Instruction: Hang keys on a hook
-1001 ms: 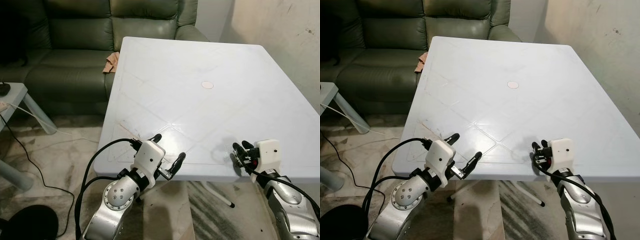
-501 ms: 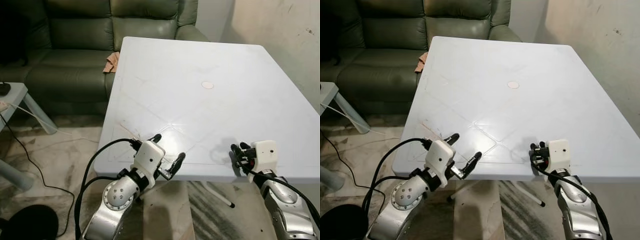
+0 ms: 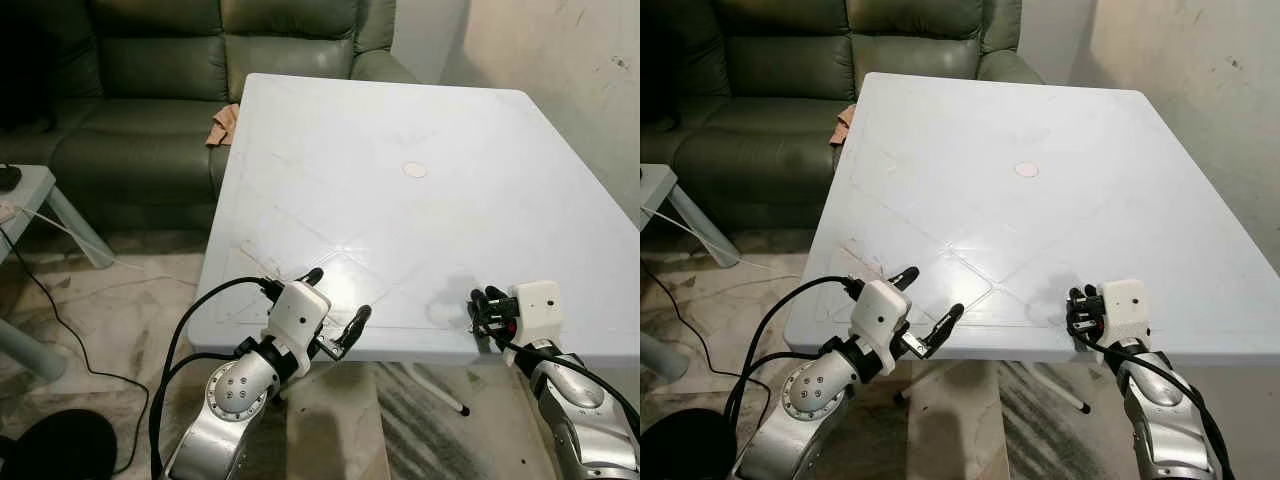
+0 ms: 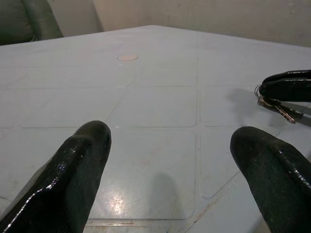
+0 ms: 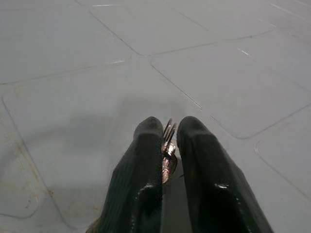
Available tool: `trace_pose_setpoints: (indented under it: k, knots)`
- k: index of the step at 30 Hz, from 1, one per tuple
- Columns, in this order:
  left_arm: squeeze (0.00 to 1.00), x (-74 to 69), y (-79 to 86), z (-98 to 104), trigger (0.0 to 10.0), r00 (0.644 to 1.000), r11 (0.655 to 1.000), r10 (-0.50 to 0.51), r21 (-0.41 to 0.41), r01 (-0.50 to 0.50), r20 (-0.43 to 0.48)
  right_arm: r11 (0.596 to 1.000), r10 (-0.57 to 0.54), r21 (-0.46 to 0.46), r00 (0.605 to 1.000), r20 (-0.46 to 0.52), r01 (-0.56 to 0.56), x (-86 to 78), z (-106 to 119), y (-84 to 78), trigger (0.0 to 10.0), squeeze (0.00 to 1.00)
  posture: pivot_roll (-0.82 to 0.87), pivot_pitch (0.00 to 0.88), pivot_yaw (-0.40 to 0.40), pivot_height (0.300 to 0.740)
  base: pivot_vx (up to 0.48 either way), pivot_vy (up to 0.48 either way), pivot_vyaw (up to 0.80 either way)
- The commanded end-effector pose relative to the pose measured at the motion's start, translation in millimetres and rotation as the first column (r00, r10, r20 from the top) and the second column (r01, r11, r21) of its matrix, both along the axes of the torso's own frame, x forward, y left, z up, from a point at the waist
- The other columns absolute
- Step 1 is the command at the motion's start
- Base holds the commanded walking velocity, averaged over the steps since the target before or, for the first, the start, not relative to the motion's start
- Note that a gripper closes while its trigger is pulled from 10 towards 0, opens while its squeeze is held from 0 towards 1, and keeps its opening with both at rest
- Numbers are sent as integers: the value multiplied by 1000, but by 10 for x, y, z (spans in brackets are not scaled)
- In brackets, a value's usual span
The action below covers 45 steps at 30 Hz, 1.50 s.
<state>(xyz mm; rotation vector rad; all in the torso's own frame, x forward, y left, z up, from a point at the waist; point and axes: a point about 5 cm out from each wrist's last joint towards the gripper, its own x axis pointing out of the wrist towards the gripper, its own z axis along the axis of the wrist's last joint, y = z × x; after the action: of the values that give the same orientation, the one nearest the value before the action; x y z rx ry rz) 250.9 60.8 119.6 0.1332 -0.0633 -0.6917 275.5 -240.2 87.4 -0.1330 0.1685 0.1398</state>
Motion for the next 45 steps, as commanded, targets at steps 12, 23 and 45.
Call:
trace_pose_setpoints:
  k: [12, 23, 45]
  knots:
    - [0, -10, 2, 47, 10000, 1000, 1000, 2, -4, -2, 19, 1000, 7, -5, 999, -44, -7, -34, -68, -5, 10000, 0, -36, 112, -49, 740, 0, 0, 0]
    - [0, -7, 3, 44, 10000, 1000, 1000, 1, -3, -1, 21, 999, 1, 44, 1000, 3, -1, -23, -14, 11, 0, 0, -38, 108, -48, 740, 0, 0, 0]
    - [0, 663, 810, 418, 10000, 914, 906, 404, -158, -393, 41, 968, -171, 237, 913, 371, 85, 361, 704, 92, 0, 0, -14, 52, -56, 740, 0, 0, 0]
